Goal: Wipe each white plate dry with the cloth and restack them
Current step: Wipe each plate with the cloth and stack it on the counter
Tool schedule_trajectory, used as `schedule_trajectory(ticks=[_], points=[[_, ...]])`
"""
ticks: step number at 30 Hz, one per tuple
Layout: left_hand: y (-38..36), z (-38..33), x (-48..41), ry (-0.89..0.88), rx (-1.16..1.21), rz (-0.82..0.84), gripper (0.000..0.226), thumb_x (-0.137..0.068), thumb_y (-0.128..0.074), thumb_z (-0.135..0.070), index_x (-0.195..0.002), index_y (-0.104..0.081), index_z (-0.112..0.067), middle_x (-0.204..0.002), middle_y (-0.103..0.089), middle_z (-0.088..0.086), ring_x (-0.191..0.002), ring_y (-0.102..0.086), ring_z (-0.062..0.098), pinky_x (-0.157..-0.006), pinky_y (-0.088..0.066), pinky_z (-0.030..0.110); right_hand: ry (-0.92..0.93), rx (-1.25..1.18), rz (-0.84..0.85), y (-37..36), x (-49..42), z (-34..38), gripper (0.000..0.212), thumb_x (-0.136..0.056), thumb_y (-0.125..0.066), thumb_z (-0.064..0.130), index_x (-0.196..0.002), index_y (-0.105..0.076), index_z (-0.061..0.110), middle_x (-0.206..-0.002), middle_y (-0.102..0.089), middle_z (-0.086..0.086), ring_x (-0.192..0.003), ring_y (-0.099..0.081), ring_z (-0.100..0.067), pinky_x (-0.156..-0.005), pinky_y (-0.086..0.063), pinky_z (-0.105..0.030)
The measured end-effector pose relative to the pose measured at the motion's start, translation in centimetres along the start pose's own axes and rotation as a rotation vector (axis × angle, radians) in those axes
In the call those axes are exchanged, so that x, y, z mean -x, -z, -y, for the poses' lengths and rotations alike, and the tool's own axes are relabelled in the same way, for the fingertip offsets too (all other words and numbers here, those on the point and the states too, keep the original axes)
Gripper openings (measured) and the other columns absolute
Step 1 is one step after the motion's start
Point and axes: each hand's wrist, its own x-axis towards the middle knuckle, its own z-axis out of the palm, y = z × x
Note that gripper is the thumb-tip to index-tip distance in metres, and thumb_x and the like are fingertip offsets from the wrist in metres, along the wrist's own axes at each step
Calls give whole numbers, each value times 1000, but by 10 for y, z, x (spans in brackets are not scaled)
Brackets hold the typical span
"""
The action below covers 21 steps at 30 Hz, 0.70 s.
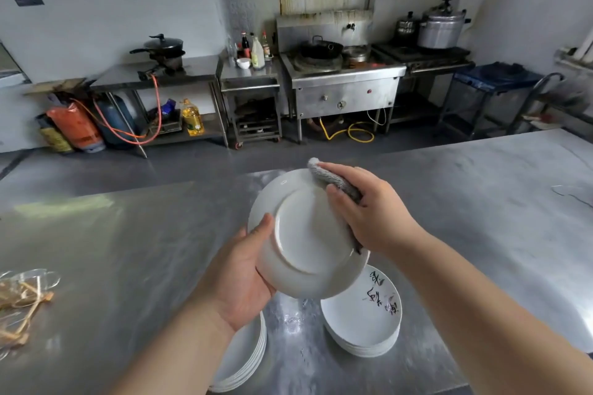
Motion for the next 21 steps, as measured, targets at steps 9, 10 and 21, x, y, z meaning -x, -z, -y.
schedule_trajectory(ticks=[9,10,21], points=[[-19,7,-9,-45,93,-158,65,-97,-53,-46,-146,-58,-3,-142,-65,24,-132,-63,39,-110,-51,54,-200,-36,-60,-62,83,24,72,-100,-30,59,-159,11,50,-167,10,21,-158,-4,-8,-124,-18,-29],[-23,8,-9,-35,114,-154,66,-96,-54,-47,-145,-59,-4,-141,-66,22,-131,-64,37,-107,-54,51,-199,0,-67,-63,83,26,73,-98,-25,64,-158,14,49,-167,17,20,-158,7,-7,-125,-11,-29],[-70,14,-24,121,308,-138,75,-106,-38,-62,-126,-75,0,-129,-73,22,-114,-74,35,-85,-64,43,-158,122,-152,-46,72,35,72,-101,-21,58,-166,-3,31,-173,12,2,-159,14,-16,-127,-1,-32]])
